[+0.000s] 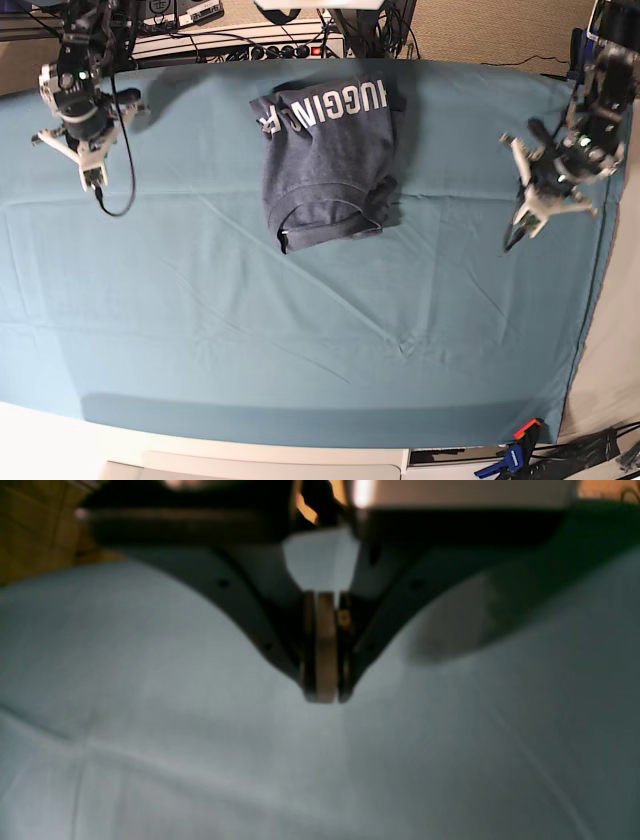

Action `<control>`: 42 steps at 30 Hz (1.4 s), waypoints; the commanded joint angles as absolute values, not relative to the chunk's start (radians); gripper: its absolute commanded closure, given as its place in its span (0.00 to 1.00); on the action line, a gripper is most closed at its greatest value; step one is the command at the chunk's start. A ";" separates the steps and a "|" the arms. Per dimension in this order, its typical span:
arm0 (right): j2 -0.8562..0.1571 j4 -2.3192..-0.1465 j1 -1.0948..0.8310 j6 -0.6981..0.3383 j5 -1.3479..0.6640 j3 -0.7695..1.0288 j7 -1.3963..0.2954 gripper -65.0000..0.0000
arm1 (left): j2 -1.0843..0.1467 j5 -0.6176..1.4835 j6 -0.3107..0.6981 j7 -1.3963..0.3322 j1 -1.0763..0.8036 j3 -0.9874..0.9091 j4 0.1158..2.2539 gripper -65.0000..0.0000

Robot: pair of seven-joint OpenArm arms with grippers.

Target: Fold the T-shirt properly

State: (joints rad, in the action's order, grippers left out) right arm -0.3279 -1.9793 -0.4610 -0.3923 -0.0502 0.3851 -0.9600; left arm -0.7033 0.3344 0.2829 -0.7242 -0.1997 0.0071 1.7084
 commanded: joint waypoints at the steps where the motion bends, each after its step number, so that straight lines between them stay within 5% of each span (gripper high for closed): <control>1: -0.344 -1.995 -0.478 -0.386 -0.045 0.415 -0.945 1.00 | -0.722 0.353 0.290 -0.723 -0.224 -0.041 1.739 1.00; 13: -0.341 -1.995 -0.744 -0.386 -0.159 0.584 -0.971 1.00 | -0.632 0.468 0.295 -0.779 -0.746 -0.476 2.000 1.00; 23: -0.229 -1.929 -0.911 -0.411 -0.279 0.582 -0.881 1.00 | -0.409 0.591 0.390 -0.792 -1.032 -0.461 1.995 1.00; 31: -0.259 -1.388 -0.806 -0.426 -0.327 0.496 -0.779 1.00 | -0.343 0.464 0.377 -0.656 -1.017 -0.208 1.769 1.00; 37: -0.293 -0.890 -0.585 -0.426 -0.370 0.377 -0.690 1.00 | -0.277 0.320 0.297 -0.566 -0.851 -0.009 1.462 1.00; 42: -0.293 -0.702 -0.439 -0.426 -0.344 0.278 -0.567 1.00 | -0.218 0.227 0.248 -0.484 -0.685 0.057 1.206 1.00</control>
State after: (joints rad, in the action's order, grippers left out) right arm -0.2764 -0.6952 -0.4278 -0.4206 -0.3401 0.2722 -0.5640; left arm -0.2161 0.2226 0.2432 -0.4881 -0.6662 0.0570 1.1934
